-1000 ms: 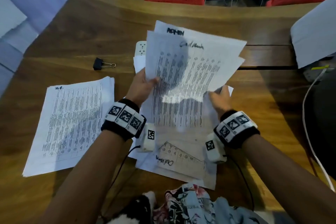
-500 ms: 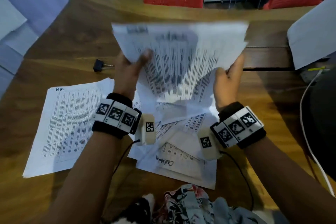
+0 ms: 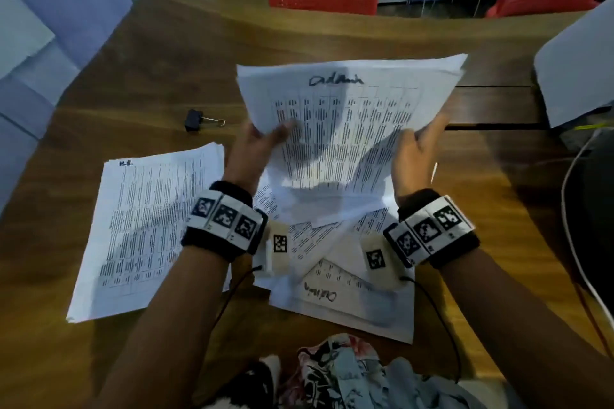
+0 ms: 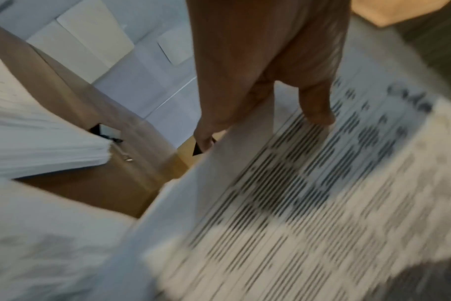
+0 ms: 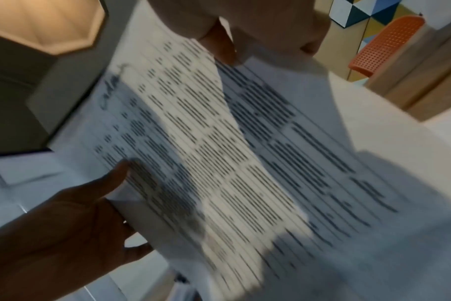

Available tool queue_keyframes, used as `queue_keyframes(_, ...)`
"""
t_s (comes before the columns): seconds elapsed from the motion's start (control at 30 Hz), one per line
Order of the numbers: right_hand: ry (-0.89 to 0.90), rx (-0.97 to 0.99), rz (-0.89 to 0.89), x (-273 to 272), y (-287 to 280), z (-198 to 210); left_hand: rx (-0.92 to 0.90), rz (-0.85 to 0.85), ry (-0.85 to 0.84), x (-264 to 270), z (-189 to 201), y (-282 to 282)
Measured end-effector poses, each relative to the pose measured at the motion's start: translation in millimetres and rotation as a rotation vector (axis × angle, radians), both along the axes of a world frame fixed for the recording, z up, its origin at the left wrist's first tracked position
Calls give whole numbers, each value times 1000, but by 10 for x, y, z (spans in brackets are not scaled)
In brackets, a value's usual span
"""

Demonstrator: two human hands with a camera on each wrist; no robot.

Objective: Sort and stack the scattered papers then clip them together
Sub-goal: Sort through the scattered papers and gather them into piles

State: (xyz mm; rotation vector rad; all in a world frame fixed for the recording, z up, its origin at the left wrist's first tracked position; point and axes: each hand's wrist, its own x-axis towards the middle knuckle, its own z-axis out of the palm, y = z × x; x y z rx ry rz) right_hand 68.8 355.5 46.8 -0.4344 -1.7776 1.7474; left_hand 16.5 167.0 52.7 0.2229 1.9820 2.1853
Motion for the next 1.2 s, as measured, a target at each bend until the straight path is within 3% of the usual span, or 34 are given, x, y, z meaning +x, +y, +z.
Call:
queue_keyframes(0.13, -85, 20, -34, 50, -77, -182, -155, -8, -58, 75, -238, -60)
queue_keyframes(0.37, -55, 43, 100, -77, -578, -23, -196, 161, 77, -74, 387, -528)
queue_keyframes(0.57, -171, 326, 284, -100, -1378, -55, -245, 510, 33, -238, 527, -1390)
queue_keyframes(0.7, -430, 574, 490, -150, -1783, -231, -455, 624, -66, -235, 272, -1961)
queue_keyframes(0.8, -635, 634, 585, -140, -1994, -387, -571, 664, -158, -151, 9, -2230)
queue_keyframes(1.1, -849, 558, 591, 87, -2292, -786, -884, 635, -440, 34, -746, -2581)
queue_keyframes(1.2, -904, 650, 614, 109, -2342, -849, -966, 590, -527, 74, -822, -2561)
